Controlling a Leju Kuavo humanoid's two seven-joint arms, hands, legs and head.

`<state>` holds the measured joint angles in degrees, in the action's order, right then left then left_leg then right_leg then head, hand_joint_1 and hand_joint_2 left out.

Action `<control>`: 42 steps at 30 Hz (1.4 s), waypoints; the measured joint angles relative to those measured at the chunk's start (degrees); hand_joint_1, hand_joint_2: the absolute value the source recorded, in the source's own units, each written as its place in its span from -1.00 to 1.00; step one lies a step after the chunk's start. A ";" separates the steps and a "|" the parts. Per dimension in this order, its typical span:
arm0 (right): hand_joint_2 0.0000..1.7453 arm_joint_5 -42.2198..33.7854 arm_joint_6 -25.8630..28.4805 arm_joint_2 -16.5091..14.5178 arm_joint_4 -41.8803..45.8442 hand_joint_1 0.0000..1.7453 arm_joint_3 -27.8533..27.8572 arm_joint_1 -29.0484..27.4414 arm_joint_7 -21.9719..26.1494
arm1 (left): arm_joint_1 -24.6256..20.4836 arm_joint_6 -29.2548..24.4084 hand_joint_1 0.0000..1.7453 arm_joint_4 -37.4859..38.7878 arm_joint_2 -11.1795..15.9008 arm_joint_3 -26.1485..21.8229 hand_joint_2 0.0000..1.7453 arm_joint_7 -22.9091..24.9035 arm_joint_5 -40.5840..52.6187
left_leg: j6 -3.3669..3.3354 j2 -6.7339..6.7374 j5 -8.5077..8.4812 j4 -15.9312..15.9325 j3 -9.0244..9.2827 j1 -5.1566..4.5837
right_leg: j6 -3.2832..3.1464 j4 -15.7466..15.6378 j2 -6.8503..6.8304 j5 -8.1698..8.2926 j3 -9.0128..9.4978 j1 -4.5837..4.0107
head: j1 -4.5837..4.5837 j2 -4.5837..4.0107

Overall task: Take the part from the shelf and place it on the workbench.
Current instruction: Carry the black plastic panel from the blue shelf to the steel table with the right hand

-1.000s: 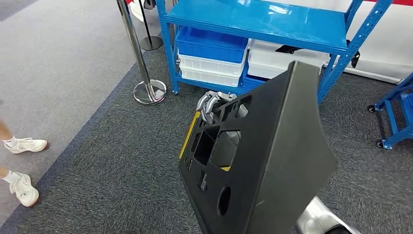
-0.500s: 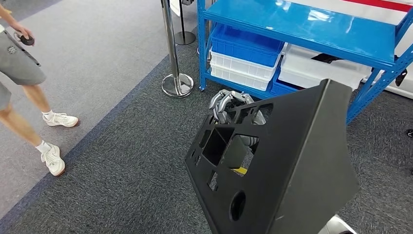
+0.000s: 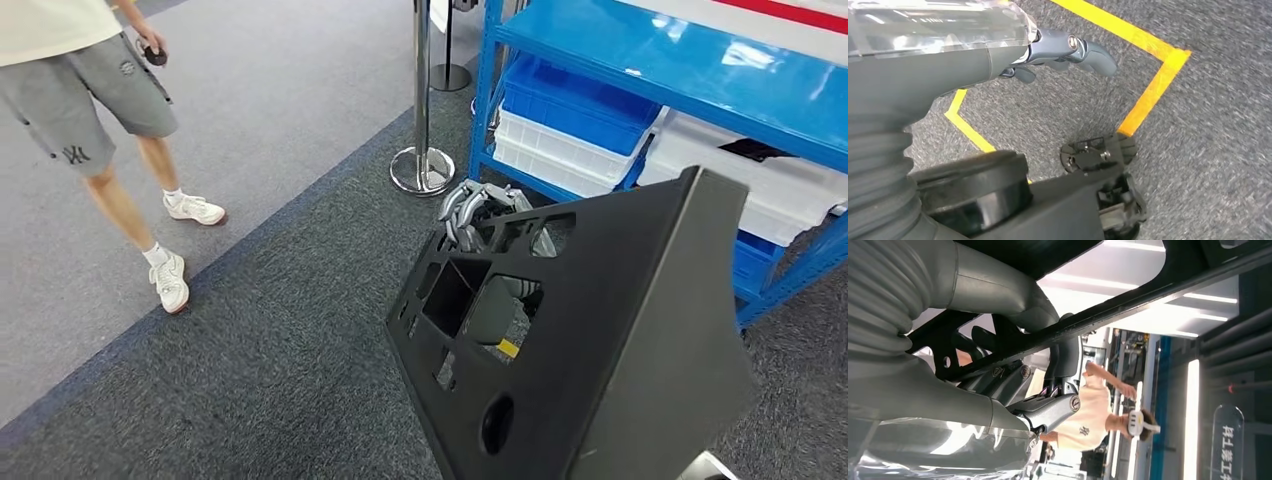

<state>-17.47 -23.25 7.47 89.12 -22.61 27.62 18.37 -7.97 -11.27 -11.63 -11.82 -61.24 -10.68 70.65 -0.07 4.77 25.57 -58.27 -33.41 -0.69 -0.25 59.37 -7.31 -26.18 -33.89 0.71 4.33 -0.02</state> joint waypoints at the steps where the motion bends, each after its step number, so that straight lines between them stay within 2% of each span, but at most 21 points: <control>1: 1.00 0.03 0.01 -0.04 0.11 1.00 0.03 0.00 -0.05 | 0.08 -0.01 -1.00 0.00 0.02 0.00 1.00 -0.01 0.09 | -0.32 -0.79 -0.25 0.27 -0.03 -0.04 | 0.33 -0.15 -0.55 0.04 0.19 0.06 | 0.01 0.00; 2: 1.00 0.09 0.02 -0.07 0.32 1.00 0.07 -0.05 -0.15 | 0.25 0.01 -1.00 0.00 0.03 0.00 1.00 -0.01 0.21 | -0.57 -1.53 -0.62 0.73 0.19 0.10 | 0.68 -0.12 -0.33 -0.09 0.35 0.14 | -0.01 0.00; 4: 1.00 0.22 0.02 -0.02 0.92 1.00 0.36 -0.30 -0.38 | 0.44 0.15 -1.00 0.00 0.04 0.02 1.00 -0.02 0.57 | -1.18 -2.93 -1.54 1.80 0.71 0.50 | 1.21 2.26 2.78 -1.92 -0.51 0.33 | -0.01 0.00; 6: 1.00 0.28 0.00 0.28 1.35 1.00 0.86 -1.06 -0.57 | 0.38 0.33 -1.00 0.00 -0.02 0.05 1.00 -0.03 0.86 | -1.59 -4.44 -2.06 2.16 0.66 0.69 | 1.43 8.90 6.35 -5.46 -3.65 0.49 | -0.01 0.00; 8: 1.00 0.29 -0.01 0.64 1.52 1.00 1.25 -2.22 -0.67 | 0.43 0.41 -1.00 0.00 -0.10 0.09 1.00 -0.03 0.94 | -1.65 -6.28 -2.16 1.94 0.37 0.68 | 1.55 14.37 7.20 -7.00 -6.48 0.52 | -0.01 0.00; 10: 1.00 0.30 -0.01 0.86 1.68 1.00 1.55 -2.89 -0.67 | 0.64 0.43 -1.00 0.00 -0.14 0.11 1.00 0.00 0.88 | -1.43 -8.04 -2.03 1.35 0.15 0.73 | 1.59 12.01 7.46 -4.25 -5.69 0.63 | -0.01 0.00; 12: 1.00 0.31 -0.02 0.95 1.86 1.00 1.83 -2.99 -0.67 | 0.67 0.39 -1.00 0.00 -0.21 0.11 1.00 0.00 0.71 | -0.89 -9.51 -1.66 0.44 -0.25 0.74 | 1.61 4.82 9.13 -0.58 -2.48 0.88 | -0.01 0.00; 14: 1.00 0.33 -0.05 0.92 1.95 1.00 2.06 -3.06 -0.67 | 0.61 0.28 -1.00 0.00 -0.28 0.11 1.00 -0.05 0.60 | -0.23 -10.64 -1.38 -0.33 -0.97 0.75 | 1.43 1.04 10.58 0.48 -0.96 0.95 | -0.01 0.00; 16: 1.00 0.44 -0.24 0.81 2.07 1.00 2.26 -3.15 -0.64 | 0.76 0.16 -1.00 0.00 -0.29 0.11 1.00 -0.05 0.64 | 0.44 -11.55 -1.41 -0.49 -1.55 0.91 | 0.81 0.77 10.04 0.34 -1.04 0.77 | -0.01 0.00; 18: 1.00 0.72 -0.43 0.71 2.43 1.00 2.51 -3.32 -0.57 | 1.10 0.11 -1.00 0.00 -0.27 0.13 1.00 0.05 0.80 | 1.04 -10.16 -0.85 -1.35 -2.09 0.95 | 0.00 0.42 8.82 0.48 -0.85 0.75 | -0.01 0.00; 21: 1.00 0.92 -0.46 0.74 3.27 1.00 3.11 -4.42 -0.27 | 1.28 0.15 -1.00 0.00 -0.25 0.27 1.00 0.19 1.07 | 1.78 -6.02 3.73 -9.72 -6.09 1.04 | -0.80 0.13 6.67 0.44 -0.70 0.60 | 0.00 0.00; 23: 1.00 0.94 -0.50 0.78 3.67 1.00 3.45 -5.38 -0.10 | 1.43 0.12 -1.00 0.00 -0.25 0.39 1.00 0.36 1.25 | 2.08 -5.34 5.97 -15.89 -9.00 1.29 | -0.92 0.14 5.10 0.30 -0.71 0.46 | -0.01 0.00; 24: 1.00 0.95 -0.54 0.79 3.86 1.00 3.62 -5.78 -0.04 | 1.53 0.07 -1.00 0.00 -0.24 0.41 1.00 0.49 1.33 | 2.11 -5.21 5.62 -16.31 -9.11 1.33 | -0.91 0.15 4.36 0.24 -0.69 0.43 | -0.01 0.00; 26: 1.00 0.96 -0.69 0.79 4.21 1.00 3.98 -6.32 0.10 | 1.65 -0.04 -1.00 0.00 -0.16 0.42 1.00 0.65 1.34 | 1.75 -4.40 2.45 -10.69 -5.99 1.27 | -0.76 0.15 2.99 0.11 -0.50 0.38 | -0.01 0.00; 28: 1.00 0.96 -0.88 0.81 4.45 1.00 4.42 -6.57 0.31 | 1.58 -0.11 -1.00 0.00 -0.03 0.42 1.00 0.66 1.27 | 0.87 -1.72 0.01 -3.05 -1.98 0.71 | -0.39 0.15 1.82 -0.06 -0.21 0.20 | -0.01 0.00; 30: 1.00 0.91 -1.01 0.82 4.64 1.00 4.83 -6.70 0.48 | 1.46 -0.22 -1.00 0.00 0.11 0.42 1.00 0.58 1.11 | 0.10 -0.42 -0.32 -0.20 -0.80 0.14 | 0.19 0.07 0.71 -0.17 0.00 0.07 | -0.01 0.00; 33: 1.00 0.88 -1.20 0.79 4.98 1.00 5.08 -6.77 0.52 | 1.47 -0.46 -1.00 0.00 0.35 0.42 1.00 0.43 1.01 | -0.74 -2.59 -0.99 0.74 -0.44 0.40 | 1.16 0.09 0.25 -0.60 0.48 0.15 | -0.01 0.00; 36: 1.00 0.81 -1.37 0.89 5.23 1.00 5.66 -7.39 0.79 | 1.13 -0.50 -1.00 0.00 0.40 0.71 1.00 0.27 1.78 | -1.43 -4.71 -1.77 1.73 0.24 0.74 | 1.58 7.24 5.33 -4.91 -2.29 0.38 | -0.04 0.00; 38: 1.00 0.78 -1.39 1.15 5.22 1.00 6.05 -8.67 1.21 | 0.85 -0.43 -1.00 0.00 0.41 1.15 1.00 0.24 2.33 | -1.56 -6.45 -1.83 1.62 0.11 0.70 | 1.64 14.03 7.00 -7.54 -5.71 0.40 | -0.05 0.00; 40: 1.00 0.78 -1.50 1.38 5.21 1.00 6.39 -9.85 1.69 | 0.90 -0.29 -1.00 0.00 0.43 1.38 1.00 0.14 2.49 | -1.46 -8.24 -1.76 1.32 0.06 0.69 | 1.65 13.83 7.32 -5.95 -6.05 0.46 | -0.05 0.00; 42: 1.00 0.76 -1.74 1.46 5.20 1.00 6.65 -10.33 2.15 | 1.00 -0.19 -1.00 0.00 0.45 1.41 1.00 0.03 2.48 | -1.10 -9.81 -1.48 0.75 -0.05 0.79 | 1.62 6.64 8.73 -1.93 -2.93 0.74 | -0.05 0.00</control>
<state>-16.72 -24.99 8.93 94.32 -15.96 17.30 20.51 -6.97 -11.45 -11.63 -11.37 -59.83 -10.65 73.13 -1.17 -5.04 24.09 -57.52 -33.46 0.10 1.37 66.00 1.42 -28.11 -36.82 1.46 4.28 -0.02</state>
